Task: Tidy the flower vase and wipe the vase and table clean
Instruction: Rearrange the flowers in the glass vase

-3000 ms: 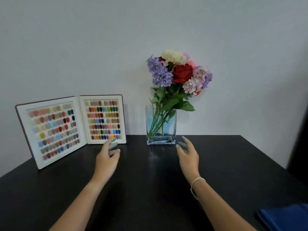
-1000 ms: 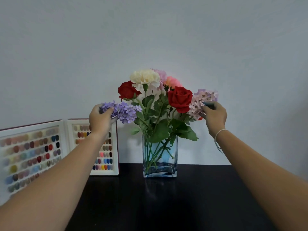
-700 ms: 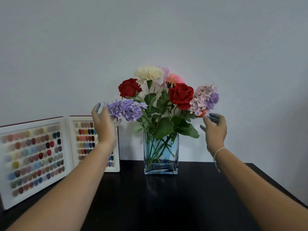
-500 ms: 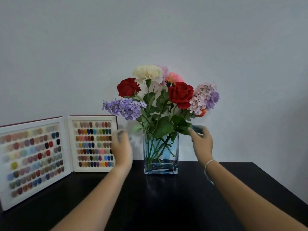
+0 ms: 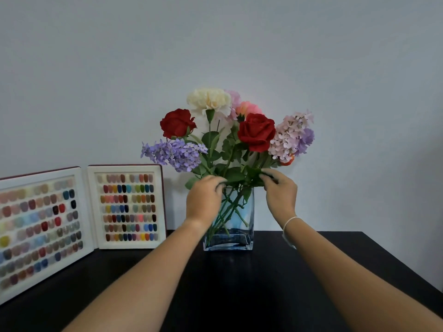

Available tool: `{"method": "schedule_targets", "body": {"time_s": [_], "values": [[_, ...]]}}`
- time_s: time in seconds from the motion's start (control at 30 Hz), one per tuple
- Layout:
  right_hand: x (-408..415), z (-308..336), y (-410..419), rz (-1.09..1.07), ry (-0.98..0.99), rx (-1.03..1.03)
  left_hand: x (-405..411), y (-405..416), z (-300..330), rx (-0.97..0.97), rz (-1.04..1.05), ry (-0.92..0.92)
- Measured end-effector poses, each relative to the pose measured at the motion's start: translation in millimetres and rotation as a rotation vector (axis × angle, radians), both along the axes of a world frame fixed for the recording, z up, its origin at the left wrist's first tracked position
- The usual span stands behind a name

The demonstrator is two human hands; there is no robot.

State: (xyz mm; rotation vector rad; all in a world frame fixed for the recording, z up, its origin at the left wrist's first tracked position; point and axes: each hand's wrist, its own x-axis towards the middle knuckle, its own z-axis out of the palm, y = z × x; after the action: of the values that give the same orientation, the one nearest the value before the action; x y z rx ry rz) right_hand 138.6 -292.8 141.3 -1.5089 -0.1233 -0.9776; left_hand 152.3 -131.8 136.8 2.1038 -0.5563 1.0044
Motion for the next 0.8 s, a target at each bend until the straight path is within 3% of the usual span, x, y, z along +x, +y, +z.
{"method": "schedule_targets", "body": {"time_s": [0.17,0.4,0.57,0.8], "values": [[-1.2,-5.8,-17.1,0.060,0.019,0.019,7.2,33.4,15.8,-0.006,-0.031,-0.039],[-10.3,-36.0,-16.2,0.048,0.028,-0.272,7.3,53.3,-3.0,0.125,-0.106,0.043],[-13.3,-34.9,-18.2,0.055,0.011,-0.366,5.1,51.5,-6.2,0.212,-0.129,0.093],[-13.6,-6.7,-11.9,0.040,-0.048,-0.278,-2.0,36.2,0.6,0.162,-0.209,0.112]]}}
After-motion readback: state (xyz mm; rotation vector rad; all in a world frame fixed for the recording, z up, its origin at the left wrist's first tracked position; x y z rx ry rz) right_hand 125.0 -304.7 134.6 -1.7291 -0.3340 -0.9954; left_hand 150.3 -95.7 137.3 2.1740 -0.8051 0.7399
